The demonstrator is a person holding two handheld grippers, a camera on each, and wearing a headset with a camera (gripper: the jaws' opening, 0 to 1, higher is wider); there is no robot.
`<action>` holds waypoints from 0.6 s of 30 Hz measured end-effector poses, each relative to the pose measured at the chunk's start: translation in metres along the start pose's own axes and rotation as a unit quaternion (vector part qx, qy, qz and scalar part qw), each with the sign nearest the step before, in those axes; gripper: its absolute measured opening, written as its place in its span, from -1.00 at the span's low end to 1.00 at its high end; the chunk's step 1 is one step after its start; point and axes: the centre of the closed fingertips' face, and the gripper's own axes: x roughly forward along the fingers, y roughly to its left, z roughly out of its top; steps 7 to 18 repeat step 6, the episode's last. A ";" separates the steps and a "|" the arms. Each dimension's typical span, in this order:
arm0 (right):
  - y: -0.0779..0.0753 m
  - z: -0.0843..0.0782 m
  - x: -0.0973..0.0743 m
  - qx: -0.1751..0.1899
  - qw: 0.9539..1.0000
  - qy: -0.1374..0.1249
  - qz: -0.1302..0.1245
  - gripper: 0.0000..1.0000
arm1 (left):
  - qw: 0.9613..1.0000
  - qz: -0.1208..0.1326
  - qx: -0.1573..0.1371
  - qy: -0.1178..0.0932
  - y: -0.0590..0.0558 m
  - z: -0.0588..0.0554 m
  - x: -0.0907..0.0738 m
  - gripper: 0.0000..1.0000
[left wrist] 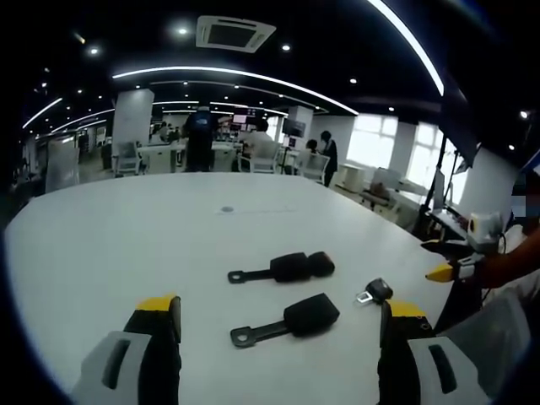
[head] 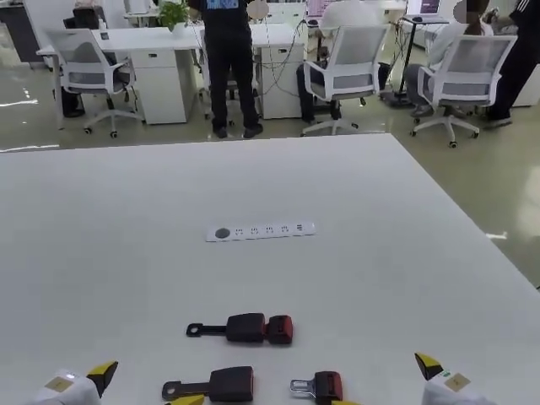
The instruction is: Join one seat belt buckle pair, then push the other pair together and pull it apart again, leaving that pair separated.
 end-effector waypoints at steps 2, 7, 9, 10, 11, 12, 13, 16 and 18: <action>0.000 0.000 -0.001 0.000 1.000 0.001 0.000 0.99 | 1.000 0.000 -0.001 0.000 0.000 0.000 0.000 1.00; 0.001 -0.001 -0.001 0.001 1.000 0.002 0.002 0.99 | 1.000 0.001 -0.001 -0.001 0.001 0.000 -0.001 1.00; 0.001 -0.001 -0.001 0.001 1.000 0.002 0.002 0.99 | 1.000 0.001 -0.001 -0.001 0.001 0.000 -0.001 1.00; 0.001 -0.001 -0.001 0.001 1.000 0.002 0.002 0.99 | 1.000 0.001 -0.001 -0.001 0.001 0.000 -0.001 1.00; 0.001 -0.001 -0.001 0.001 1.000 0.002 0.002 0.99 | 1.000 0.001 -0.001 -0.001 0.001 0.000 -0.001 1.00; 0.001 -0.001 -0.001 0.001 1.000 0.002 0.002 0.99 | 1.000 0.001 -0.001 -0.001 0.001 0.000 -0.001 1.00; 0.001 -0.001 -0.001 0.001 1.000 0.002 0.002 0.99 | 1.000 0.001 -0.001 -0.001 0.001 0.000 -0.001 1.00; 0.001 -0.001 -0.001 0.001 1.000 0.002 0.002 0.99 | 1.000 0.001 -0.001 -0.001 0.001 0.000 -0.001 1.00; 0.001 -0.001 -0.001 0.001 1.000 0.002 0.002 0.99 | 1.000 0.001 -0.001 -0.001 0.001 0.000 -0.001 1.00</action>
